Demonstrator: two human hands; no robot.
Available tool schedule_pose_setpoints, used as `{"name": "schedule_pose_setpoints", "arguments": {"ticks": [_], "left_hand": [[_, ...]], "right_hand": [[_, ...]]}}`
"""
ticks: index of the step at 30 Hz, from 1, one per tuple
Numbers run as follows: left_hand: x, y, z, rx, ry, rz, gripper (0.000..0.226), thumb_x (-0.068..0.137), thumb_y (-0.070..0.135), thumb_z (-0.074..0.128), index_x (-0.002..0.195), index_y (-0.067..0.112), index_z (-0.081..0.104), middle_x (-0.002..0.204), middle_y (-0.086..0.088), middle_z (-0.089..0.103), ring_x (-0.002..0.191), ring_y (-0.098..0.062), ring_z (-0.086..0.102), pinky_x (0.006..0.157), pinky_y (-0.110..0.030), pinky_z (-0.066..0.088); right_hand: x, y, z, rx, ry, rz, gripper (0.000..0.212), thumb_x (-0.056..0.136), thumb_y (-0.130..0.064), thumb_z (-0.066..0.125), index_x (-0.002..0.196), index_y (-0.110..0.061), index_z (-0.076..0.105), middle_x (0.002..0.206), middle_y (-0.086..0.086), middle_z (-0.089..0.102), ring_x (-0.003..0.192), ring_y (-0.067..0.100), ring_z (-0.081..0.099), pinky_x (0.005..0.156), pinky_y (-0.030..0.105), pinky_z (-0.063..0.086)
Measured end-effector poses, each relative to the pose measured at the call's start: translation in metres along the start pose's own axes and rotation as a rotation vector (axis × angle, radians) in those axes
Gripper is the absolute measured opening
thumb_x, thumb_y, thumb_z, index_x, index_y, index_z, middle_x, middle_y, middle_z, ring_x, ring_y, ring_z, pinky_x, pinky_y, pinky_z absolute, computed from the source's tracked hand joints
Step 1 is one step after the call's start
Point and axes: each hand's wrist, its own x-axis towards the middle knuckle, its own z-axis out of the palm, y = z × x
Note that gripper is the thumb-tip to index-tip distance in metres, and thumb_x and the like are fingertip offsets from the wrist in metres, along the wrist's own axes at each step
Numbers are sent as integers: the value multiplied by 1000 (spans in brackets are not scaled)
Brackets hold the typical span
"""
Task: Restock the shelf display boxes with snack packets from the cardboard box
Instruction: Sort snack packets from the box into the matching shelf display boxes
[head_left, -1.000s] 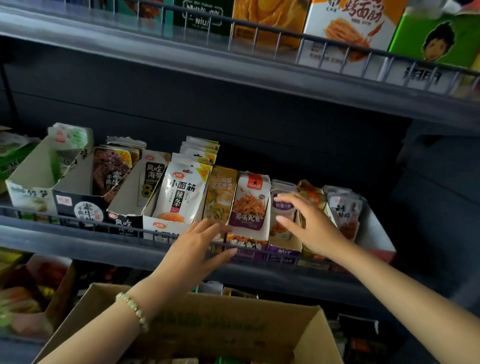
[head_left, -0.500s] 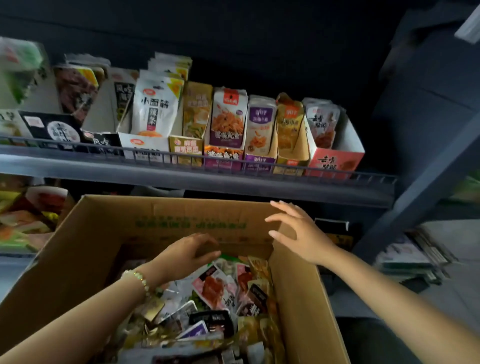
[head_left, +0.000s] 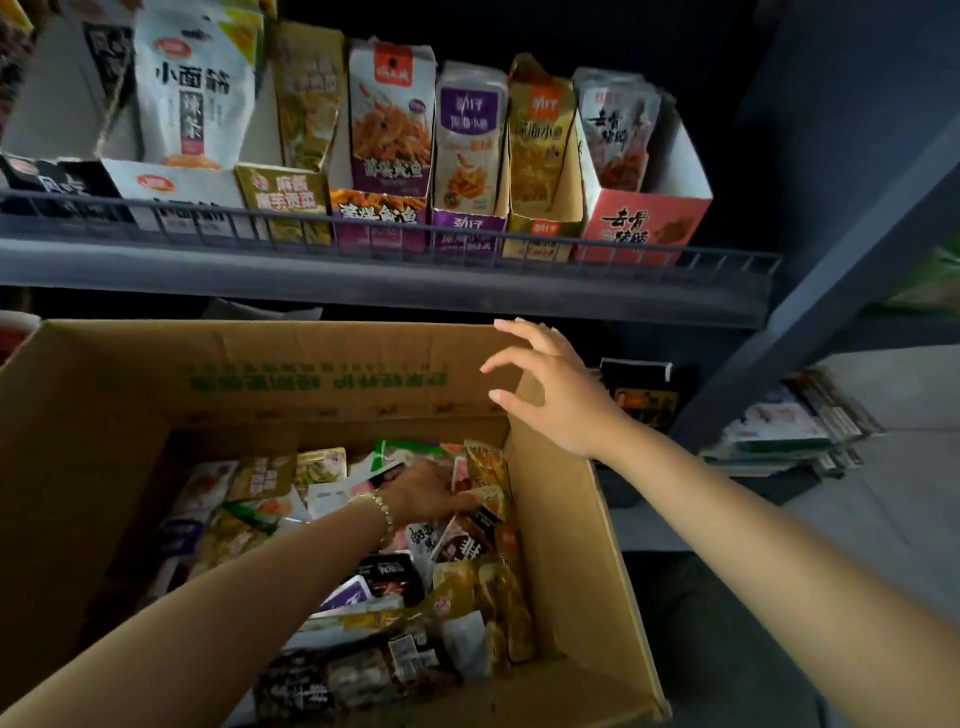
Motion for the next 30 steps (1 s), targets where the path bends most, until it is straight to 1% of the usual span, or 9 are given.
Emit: {"name": "schedule_pose_setpoints", "arguments": {"ticks": [1, 2, 4, 8, 12, 17, 25, 27, 30], "left_hand": [[2, -1, 6, -36, -31, 39, 8, 83, 25, 74, 85, 19, 69, 77, 9, 68, 66, 8, 61, 78, -16, 51], [9, -5, 14, -44, -37, 51, 21, 81, 24, 77, 99, 18, 70, 91, 5, 71, 82, 0, 66, 90, -26, 52], [14, -8, 25, -29, -12, 55, 35, 79, 29, 78, 111, 17, 70, 106, -1, 72, 99, -14, 66, 96, -36, 50], [14, -6, 31, -121, 67, 29, 24, 82, 15, 75, 105, 10, 70, 101, -7, 73, 90, -16, 67, 89, -30, 53], [-1, -5, 19, -124, 140, 106, 21, 83, 19, 74, 103, 14, 68, 85, 7, 69, 76, -1, 64, 68, -11, 51], [-49, 1, -19, -104, 268, 255, 17, 83, 23, 74, 91, 34, 64, 89, 16, 70, 83, 1, 66, 75, -26, 54], [-141, 22, -97, -226, 554, 423, 22, 81, 22, 72, 102, 24, 69, 95, 11, 74, 88, -2, 70, 73, -24, 58], [-155, 24, -110, -393, 609, 453, 21, 81, 18, 70, 101, 20, 68, 95, 9, 75, 88, -5, 71, 71, -22, 57], [-164, 25, -121, -687, 686, 466, 19, 84, 12, 66, 103, 15, 66, 95, 4, 75, 87, -11, 72, 68, -20, 56]], "right_hand": [[0, 0, 0, -1, 7, -3, 23, 94, -31, 58, 116, -29, 60, 156, -11, 22, 146, 13, 6, 111, 27, -3], [0, 0, 1, 1, 13, -4, 23, 94, -31, 58, 117, -29, 60, 156, -11, 23, 145, 13, 7, 110, 26, -3], [1, 1, 2, 10, 20, -5, 23, 93, -30, 59, 116, -28, 60, 155, -11, 24, 145, 13, 8, 110, 26, -3], [0, 3, 2, 19, 28, -10, 23, 93, -28, 60, 116, -28, 60, 155, -11, 25, 145, 12, 8, 110, 26, -3], [0, 4, 3, 15, 25, -12, 23, 93, -28, 60, 116, -27, 61, 155, -9, 25, 146, 15, 9, 113, 29, -1], [0, 3, 2, 10, 14, -15, 24, 93, -28, 59, 116, -25, 61, 155, -8, 25, 145, 15, 8, 113, 30, -1], [0, -15, 2, 86, 79, 18, 31, 95, -43, 46, 122, -29, 56, 148, -13, 36, 136, -5, 13, 115, 25, -4], [3, -41, 6, 287, 91, 44, 38, 90, -53, 40, 119, -32, 55, 139, -14, 46, 132, -4, 29, 120, 30, 11], [8, -88, 18, 607, -114, 40, 51, 83, -62, 50, 125, -33, 48, 131, -14, 53, 123, 0, 48, 107, 35, 40]]}}
